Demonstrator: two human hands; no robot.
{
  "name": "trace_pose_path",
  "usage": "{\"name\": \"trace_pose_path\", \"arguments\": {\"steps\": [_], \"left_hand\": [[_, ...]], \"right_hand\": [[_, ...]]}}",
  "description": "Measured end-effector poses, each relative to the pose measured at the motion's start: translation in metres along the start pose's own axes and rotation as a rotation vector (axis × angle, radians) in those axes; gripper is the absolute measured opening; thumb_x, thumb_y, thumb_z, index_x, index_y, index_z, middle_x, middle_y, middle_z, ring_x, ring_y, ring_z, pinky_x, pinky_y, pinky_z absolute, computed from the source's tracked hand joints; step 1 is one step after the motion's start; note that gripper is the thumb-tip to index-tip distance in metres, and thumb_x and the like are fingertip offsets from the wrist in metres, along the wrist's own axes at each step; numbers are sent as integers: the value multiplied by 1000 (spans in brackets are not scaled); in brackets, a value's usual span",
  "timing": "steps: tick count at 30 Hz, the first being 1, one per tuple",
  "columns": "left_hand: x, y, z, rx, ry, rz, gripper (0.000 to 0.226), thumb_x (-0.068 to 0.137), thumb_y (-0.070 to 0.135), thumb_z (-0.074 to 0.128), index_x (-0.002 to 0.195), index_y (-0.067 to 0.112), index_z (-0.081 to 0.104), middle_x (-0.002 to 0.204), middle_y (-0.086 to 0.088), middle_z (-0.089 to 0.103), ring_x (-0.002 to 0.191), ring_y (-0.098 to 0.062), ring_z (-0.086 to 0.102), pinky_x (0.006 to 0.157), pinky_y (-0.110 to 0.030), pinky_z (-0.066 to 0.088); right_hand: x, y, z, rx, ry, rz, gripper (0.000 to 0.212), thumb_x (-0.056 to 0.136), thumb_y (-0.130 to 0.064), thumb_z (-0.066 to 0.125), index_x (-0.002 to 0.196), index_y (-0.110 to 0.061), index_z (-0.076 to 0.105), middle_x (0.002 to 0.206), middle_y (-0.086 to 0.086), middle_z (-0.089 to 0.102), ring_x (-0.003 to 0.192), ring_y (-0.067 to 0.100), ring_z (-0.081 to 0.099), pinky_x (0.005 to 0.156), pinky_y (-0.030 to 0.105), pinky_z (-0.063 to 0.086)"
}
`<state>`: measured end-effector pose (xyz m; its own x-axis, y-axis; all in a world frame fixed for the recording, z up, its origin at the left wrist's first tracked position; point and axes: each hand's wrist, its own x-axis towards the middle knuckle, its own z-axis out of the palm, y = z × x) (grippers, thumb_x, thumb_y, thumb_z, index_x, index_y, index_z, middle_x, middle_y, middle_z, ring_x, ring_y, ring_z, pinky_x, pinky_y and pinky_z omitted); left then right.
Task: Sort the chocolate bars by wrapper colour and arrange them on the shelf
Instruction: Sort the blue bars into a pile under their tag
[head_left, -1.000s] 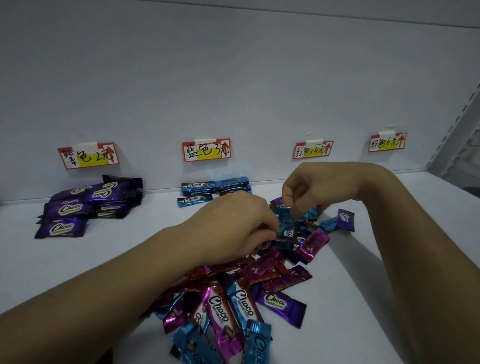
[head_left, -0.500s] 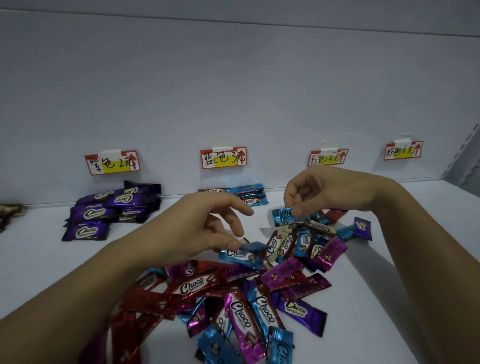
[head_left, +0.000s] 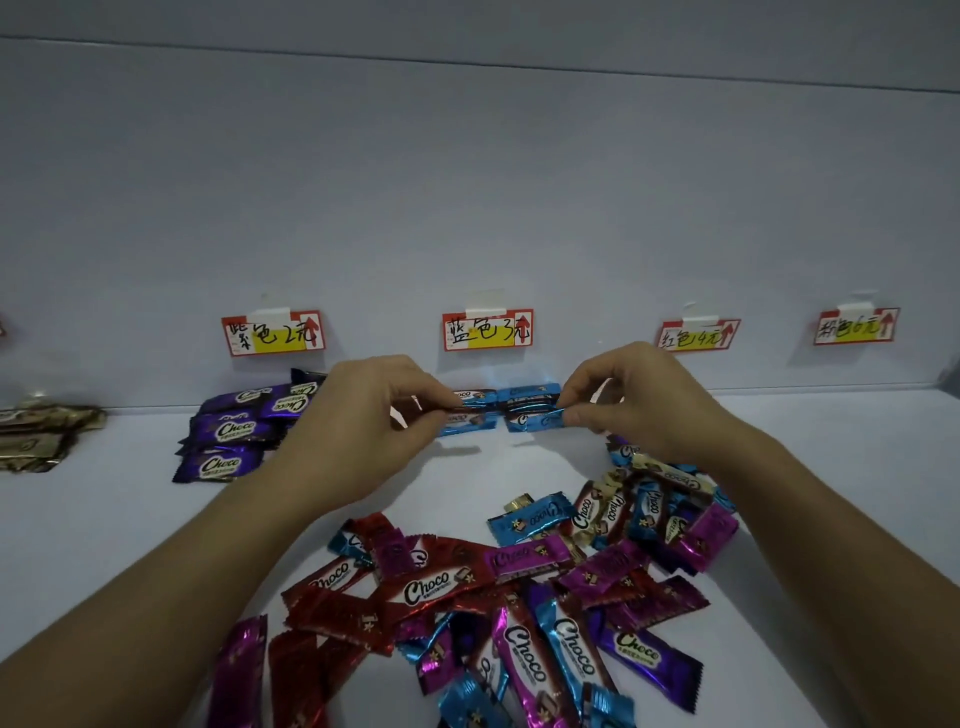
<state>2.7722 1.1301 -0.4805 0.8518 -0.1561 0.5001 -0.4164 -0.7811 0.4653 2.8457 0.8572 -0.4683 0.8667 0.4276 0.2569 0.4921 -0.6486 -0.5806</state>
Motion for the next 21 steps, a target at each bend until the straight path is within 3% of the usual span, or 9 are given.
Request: {"name": "trace_pose_path", "arguments": {"steps": [2, 4, 6, 11, 17, 21], "left_hand": [[5, -12, 9, 123, 87, 71, 22, 87, 12, 76, 105, 23, 79, 90, 15, 64, 73, -2, 61, 68, -16, 54], [8, -19, 17, 189, 98, 93, 20, 86, 10, 77, 103, 19, 79, 93, 12, 62, 74, -4, 57, 73, -25, 57], [8, -20, 23, 229, 33, 75, 17, 88, 14, 75, 103, 22, 78, 100, 10, 64, 84, -7, 58, 80, -31, 56], [7, -26, 29, 306, -132, 82, 15, 96, 26, 68, 108, 28, 76, 109, 8, 67, 97, -10, 58, 87, -34, 53], [4, -19, 24, 342, -183, 40, 20, 97, 36, 63, 115, 33, 73, 117, 12, 60, 106, -11, 51, 90, -35, 47], [-4, 16, 20, 211, -316, 54, 27, 95, 48, 61, 117, 35, 70, 108, 18, 63, 92, -1, 57, 84, -27, 52]], "right_hand": [[2, 0, 9, -112, 99, -14, 11, 86, -17, 78, 89, -27, 77, 77, -20, 66, 68, 5, 65, 63, 17, 50], [5, 0, 17, -200, 141, -51, 10, 87, -15, 77, 93, -23, 78, 85, -13, 67, 72, 5, 64, 71, 21, 53], [9, 0, 24, -299, 124, -61, 9, 88, -16, 76, 95, -20, 78, 94, -4, 69, 78, 11, 63, 77, 28, 53], [14, 0, 33, -463, 32, -45, 15, 90, -23, 72, 103, -28, 78, 106, -3, 69, 87, 16, 64, 81, 34, 55], [8, -1, 19, -441, 20, -12, 19, 87, -31, 76, 106, -32, 76, 105, -10, 70, 83, 11, 64, 76, 32, 54], [0, -4, -3, -351, -89, -42, 8, 86, -27, 78, 94, -29, 77, 89, -16, 71, 73, -1, 62, 61, 11, 44]]}}
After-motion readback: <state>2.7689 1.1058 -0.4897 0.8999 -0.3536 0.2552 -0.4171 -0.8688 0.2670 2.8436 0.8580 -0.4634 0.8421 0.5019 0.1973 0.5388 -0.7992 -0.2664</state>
